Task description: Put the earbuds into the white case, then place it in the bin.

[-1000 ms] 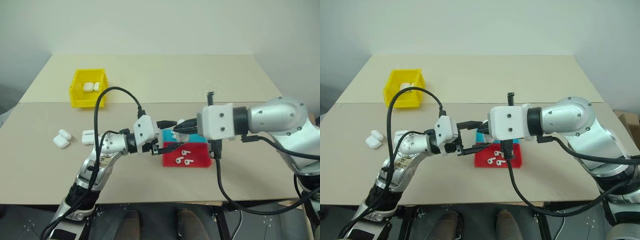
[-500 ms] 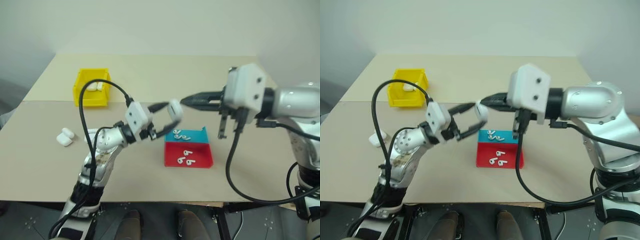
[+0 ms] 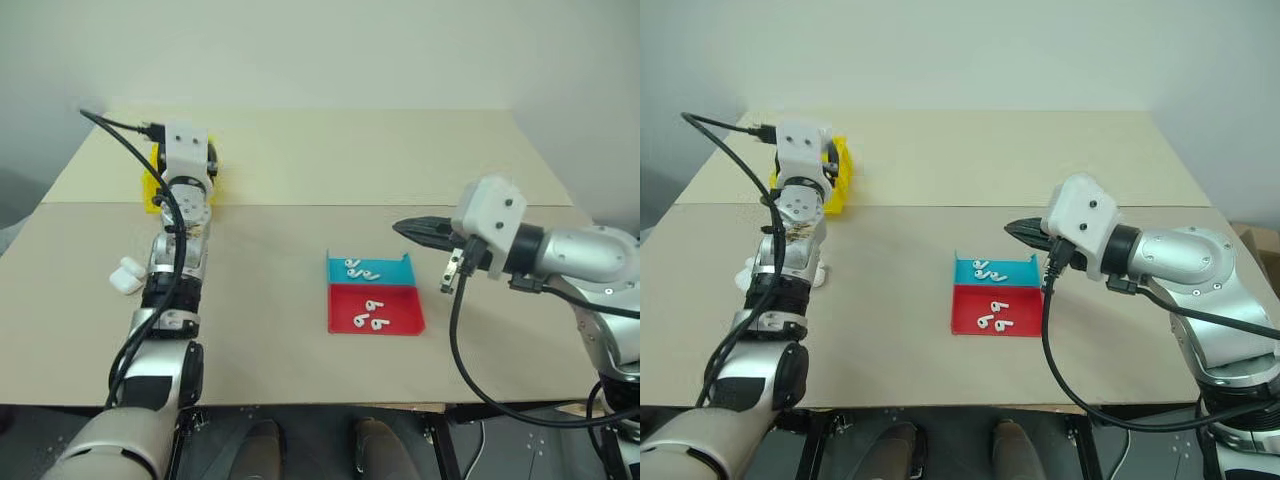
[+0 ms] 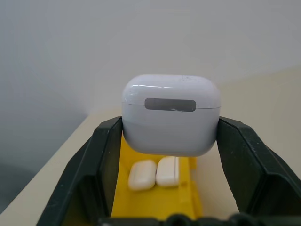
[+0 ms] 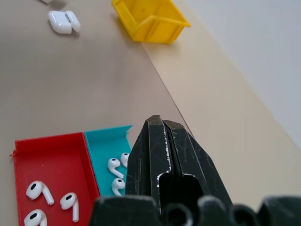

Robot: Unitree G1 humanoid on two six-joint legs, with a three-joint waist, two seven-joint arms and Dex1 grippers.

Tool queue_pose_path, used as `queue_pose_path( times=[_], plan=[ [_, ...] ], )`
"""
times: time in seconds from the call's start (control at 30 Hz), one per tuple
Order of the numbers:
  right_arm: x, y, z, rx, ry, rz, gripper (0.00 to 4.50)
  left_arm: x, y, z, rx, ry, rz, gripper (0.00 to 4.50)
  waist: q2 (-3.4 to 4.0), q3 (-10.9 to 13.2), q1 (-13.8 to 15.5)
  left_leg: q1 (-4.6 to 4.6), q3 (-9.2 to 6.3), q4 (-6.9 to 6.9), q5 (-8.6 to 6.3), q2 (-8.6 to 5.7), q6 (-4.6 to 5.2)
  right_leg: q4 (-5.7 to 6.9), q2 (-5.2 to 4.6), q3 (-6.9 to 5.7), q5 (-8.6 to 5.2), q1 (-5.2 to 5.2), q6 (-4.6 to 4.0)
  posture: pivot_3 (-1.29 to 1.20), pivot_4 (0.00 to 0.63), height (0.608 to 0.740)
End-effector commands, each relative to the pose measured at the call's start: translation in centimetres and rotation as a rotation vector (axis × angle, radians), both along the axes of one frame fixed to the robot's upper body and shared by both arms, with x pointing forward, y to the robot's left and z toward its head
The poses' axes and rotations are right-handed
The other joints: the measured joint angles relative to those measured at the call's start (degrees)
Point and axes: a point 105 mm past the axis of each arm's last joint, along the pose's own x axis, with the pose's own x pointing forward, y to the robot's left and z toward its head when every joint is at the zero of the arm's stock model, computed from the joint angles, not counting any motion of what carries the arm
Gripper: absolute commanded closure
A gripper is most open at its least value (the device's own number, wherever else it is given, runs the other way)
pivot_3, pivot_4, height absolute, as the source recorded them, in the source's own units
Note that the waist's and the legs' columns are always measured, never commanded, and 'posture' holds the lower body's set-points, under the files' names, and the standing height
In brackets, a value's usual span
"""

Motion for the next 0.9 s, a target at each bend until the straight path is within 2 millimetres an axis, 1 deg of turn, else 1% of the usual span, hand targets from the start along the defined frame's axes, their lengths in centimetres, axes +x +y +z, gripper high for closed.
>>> queue_pose_path(
  times=[0.03,0.13,0.27,0.33,0.37,0.43,0.47,0.57,0.63,0.7,0.77,0.83,0.9],
  plan=[
    [-0.2,-0.1,0.5,-0.017,-0.049,-0.011,4.48,0.4,1.4,1.8,-0.057,-0.061,0.046,1.71,0.0,0.0,-0.01,-0.04,0.0,0.0,0.0,-0.01,0.0,-0.02,-0.01,0.0,0.0,-0.02,0.01,0.0,0.15,0.74],
    [-0.3,-0.2,0.3,-0.019,-0.04,-0.023,4.48,0.7,1.7,1.8,-0.069,-0.069,0.044,1.71,0.0,0.0,0.13,-0.15,0.0,0.0,-0.01,-0.03,-0.01,-0.07,-0.04,-0.03,0.0,-0.07,0.02,0.0,0.15,0.74],
    [-0.2,-0.5,-0.1,-0.031,-0.035,-0.04,4.48,1.1,2.3,1.1,-0.115,-0.043,0.051,1.71,0.0,0.0,0.35,-0.31,-0.01,0.0,-0.01,-0.04,-0.02,-0.24,-0.07,-0.09,0.05,-0.11,0.07,0.0,0.15,0.74],
    [-0.2,-0.5,-0.2,-0.032,-0.033,-0.047,4.5,1.1,2.8,1.0,-0.158,-0.043,0.052,1.0,0.0,0.0,0.33,-0.33,-0.01,0.0,-0.01,-0.04,-0.02,-0.32,-0.07,-0.09,0.1,-0.1,0.1,0.0,0.15,0.74],
    [-0.2,-0.6,-0.3,-0.033,-0.031,-0.051,4.5,1.1,2.9,1.0,-0.163,-0.041,0.05,0.77,0.0,0.0,0.31,-0.34,-0.01,0.0,-0.01,-0.04,-0.02,-0.35,-0.07,-0.09,0.13,-0.1,0.11,0.0,0.15,0.74],
    [-0.3,-0.6,-0.3,-0.033,-0.031,-0.054,4.5,1.2,2.9,1.0,-0.142,-0.046,0.056,0.13,0.0,0.0,0.26,-0.34,0.0,0.0,-0.01,-0.04,-0.02,-0.38,-0.06,-0.09,0.16,-0.09,0.12,0.0,0.15,0.74],
    [-0.2,-0.7,-0.4,-0.034,-0.03,-0.057,4.5,1.2,2.8,1.0,-0.14,-0.045,0.052,0.02,0.0,0.0,0.27,-0.34,0.0,0.0,-0.01,-0.04,-0.02,-0.4,-0.06,-0.09,0.16,-0.09,0.12,0.0,0.15,0.74],
    [-0.2,-0.8,-0.5,-0.041,-0.03,-0.066,4.5,1.3,2.6,1.0,-0.13,-0.045,0.046,0.02,0.0,0.0,0.38,-0.35,0.0,0.0,-0.01,-0.04,-0.02,-0.41,-0.07,-0.09,0.17,-0.08,0.13,0.0,0.15,0.74],
    [-0.2,-0.8,-0.5,-0.045,-0.032,-0.07,4.5,1.4,2.0,1.7,-0.093,-0.075,0.013,0.02,0.0,0.0,0.45,-0.36,0.0,0.0,-0.01,-0.05,-0.02,-0.42,-0.07,-0.09,0.18,-0.08,0.14,0.0,0.15,0.74],
    [-0.3,-0.9,-0.4,-0.045,-0.034,-0.068,4.5,1.5,1.0,2.5,-0.152,-0.127,-0.092,0.02,0.0,0.0,0.53,-0.36,0.0,0.0,-0.01,-0.05,-0.02,-0.44,-0.07,-0.09,0.19,-0.08,0.14,0.0,0.15,0.74],
    [-0.4,-0.9,-0.4,-0.05,-0.036,-0.068,4.5,1.4,-0.4,3.1,-0.204,-0.172,-0.243,0.02,0.0,0.0,0.61,-0.38,0.01,0.0,-0.01,-0.05,-0.03,-0.44,-0.07,-0.1,0.19,-0.08,0.14,0.0,0.15,0.74],
    [-0.4,-1.1,-0.5,-0.055,-0.037,-0.071,4.5,0.5,-2.2,3.8,-0.195,-0.226,-0.437,0.02,0.01,-0.01,0.6,-0.38,0.02,0.0,-0.01,-0.05,-0.03,-0.47,-0.08,-0.1,0.19,-0.08,0.13,0.0,0.15,0.74],
    [-0.4,-1.4,-0.5,-0.059,-0.034,-0.079,4.5,-1.1,-4.0,4.2,-0.172,-0.246,-0.629,0.02,0.02,-0.01,0.5,-0.38,0.04,-0.01,-0.01,-0.04,-0.04,-0.47,-0.08,-0.08,0.2,-0.08,0.13,0.0,0.15,0.74]
  ],
)
